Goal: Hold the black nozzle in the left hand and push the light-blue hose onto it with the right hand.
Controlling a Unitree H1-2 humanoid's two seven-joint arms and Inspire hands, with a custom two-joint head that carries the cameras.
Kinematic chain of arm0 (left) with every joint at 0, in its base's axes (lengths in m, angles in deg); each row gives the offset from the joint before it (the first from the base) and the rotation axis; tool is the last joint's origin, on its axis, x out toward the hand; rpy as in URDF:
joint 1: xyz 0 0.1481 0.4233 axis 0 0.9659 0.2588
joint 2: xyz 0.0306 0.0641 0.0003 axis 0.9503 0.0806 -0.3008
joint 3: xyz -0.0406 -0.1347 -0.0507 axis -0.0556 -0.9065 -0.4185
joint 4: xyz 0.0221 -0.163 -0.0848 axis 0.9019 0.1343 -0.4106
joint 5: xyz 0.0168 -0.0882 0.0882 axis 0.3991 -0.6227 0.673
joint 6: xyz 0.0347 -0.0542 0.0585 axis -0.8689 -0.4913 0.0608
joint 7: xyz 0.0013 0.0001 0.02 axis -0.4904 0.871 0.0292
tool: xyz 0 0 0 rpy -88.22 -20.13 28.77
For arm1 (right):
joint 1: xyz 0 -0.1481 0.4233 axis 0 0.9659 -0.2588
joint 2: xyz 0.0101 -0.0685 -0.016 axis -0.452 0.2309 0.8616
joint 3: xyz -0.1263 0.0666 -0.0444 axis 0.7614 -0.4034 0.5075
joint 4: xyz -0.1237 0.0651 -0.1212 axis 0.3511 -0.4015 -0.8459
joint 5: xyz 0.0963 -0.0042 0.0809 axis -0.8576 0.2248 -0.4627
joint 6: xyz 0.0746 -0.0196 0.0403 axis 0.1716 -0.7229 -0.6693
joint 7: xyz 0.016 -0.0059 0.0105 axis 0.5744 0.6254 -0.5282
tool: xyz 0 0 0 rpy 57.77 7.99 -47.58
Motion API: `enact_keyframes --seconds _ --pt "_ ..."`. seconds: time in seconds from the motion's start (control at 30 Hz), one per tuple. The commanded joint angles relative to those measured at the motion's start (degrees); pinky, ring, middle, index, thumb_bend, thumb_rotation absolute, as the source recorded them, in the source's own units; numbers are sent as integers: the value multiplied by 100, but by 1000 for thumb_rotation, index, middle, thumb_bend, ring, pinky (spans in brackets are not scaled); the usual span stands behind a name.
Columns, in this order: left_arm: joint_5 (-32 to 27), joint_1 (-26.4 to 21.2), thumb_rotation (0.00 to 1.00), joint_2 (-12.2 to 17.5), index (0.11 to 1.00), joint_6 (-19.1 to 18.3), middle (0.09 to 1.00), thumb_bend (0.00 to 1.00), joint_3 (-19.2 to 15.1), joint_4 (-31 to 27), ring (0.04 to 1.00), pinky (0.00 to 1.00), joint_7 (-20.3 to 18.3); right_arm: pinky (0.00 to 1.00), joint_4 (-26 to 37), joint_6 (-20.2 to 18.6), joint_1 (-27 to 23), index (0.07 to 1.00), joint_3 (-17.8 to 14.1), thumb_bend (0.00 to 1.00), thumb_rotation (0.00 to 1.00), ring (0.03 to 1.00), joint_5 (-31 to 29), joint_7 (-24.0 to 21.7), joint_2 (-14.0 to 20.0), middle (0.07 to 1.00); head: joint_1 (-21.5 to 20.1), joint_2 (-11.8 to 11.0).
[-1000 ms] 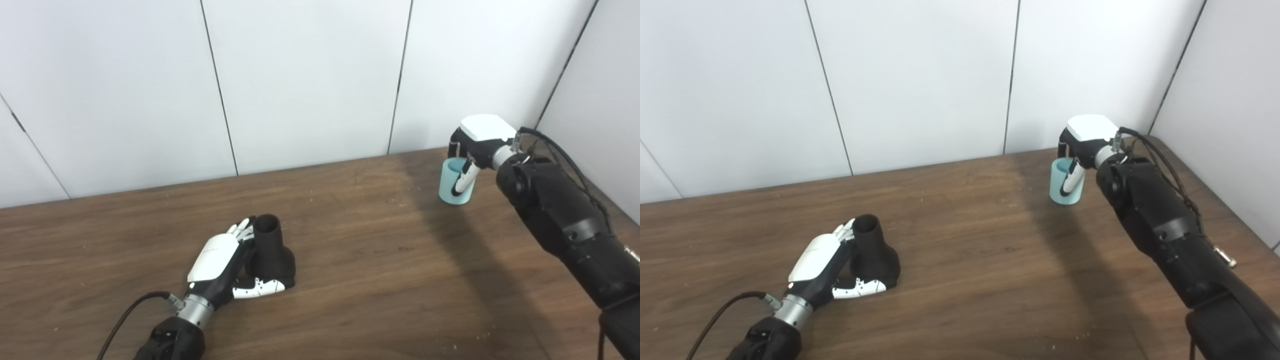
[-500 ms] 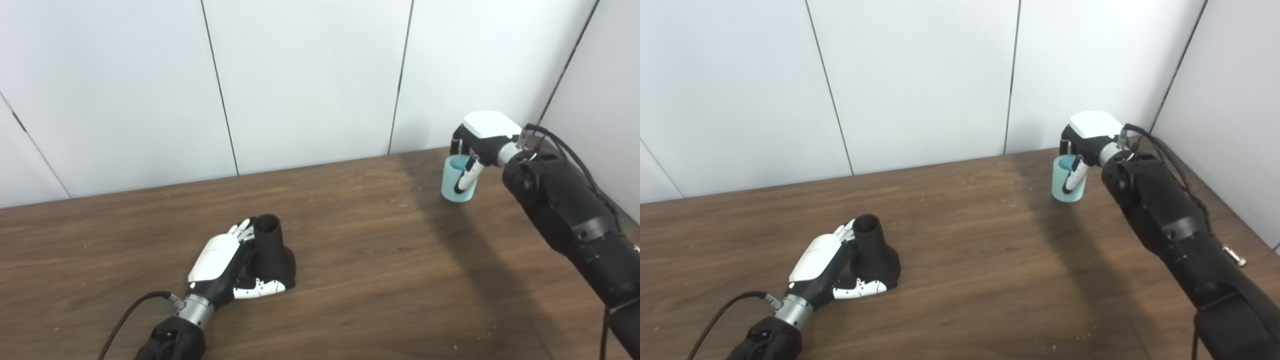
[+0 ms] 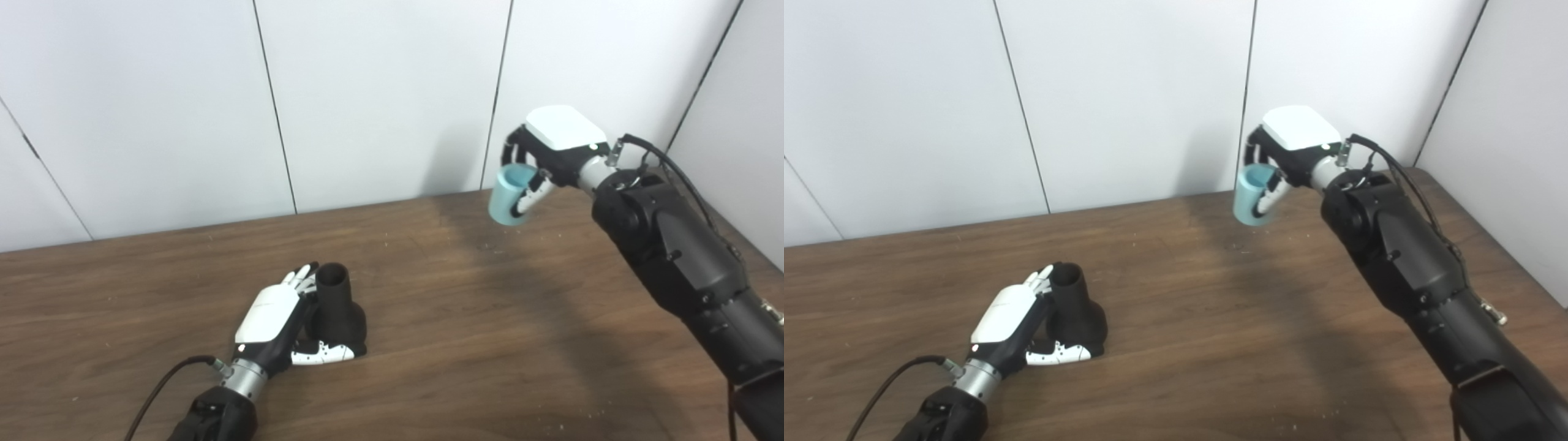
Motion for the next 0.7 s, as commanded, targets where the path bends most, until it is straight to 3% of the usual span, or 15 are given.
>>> enact_keyframes --seconds 0.0,0.23,0.33,0.37,0.63,0.67 --pt "141 775 581 119 516 62 905 601 229 583 1000 1000 65 290 259 201 -354 522 -129 523 0 352 -79 37 132 420 1 3" --pt "-78 816 571 95 544 155 906 710 178 533 1000 1000 -15 303 451 338 -376 522 -158 522 0 360 -133 -71 62 421 8 12" --pt "-177 816 544 80 566 221 905 758 154 572 1000 1000 -27 255 523 307 -378 521 -160 521 0 329 -166 -162 22 407 6 18" --pt "-198 818 540 80 570 236 905 770 150 575 1000 1000 -30 242 545 295 -380 496 -164 526 0 318 -183 -192 6 451 6 21" --pt "-257 817 551 62 582 268 909 813 130 584 1000 1000 -80 228 842 162 -412 484 -175 529 0 308 -159 -485 -176 473 26 34" --pt "-266 818 552 57 583 273 910 820 127 589 1000 1000 -90 227 883 150 -416 500 -177 525 0 306 -168 -517 -209 437 26 34"
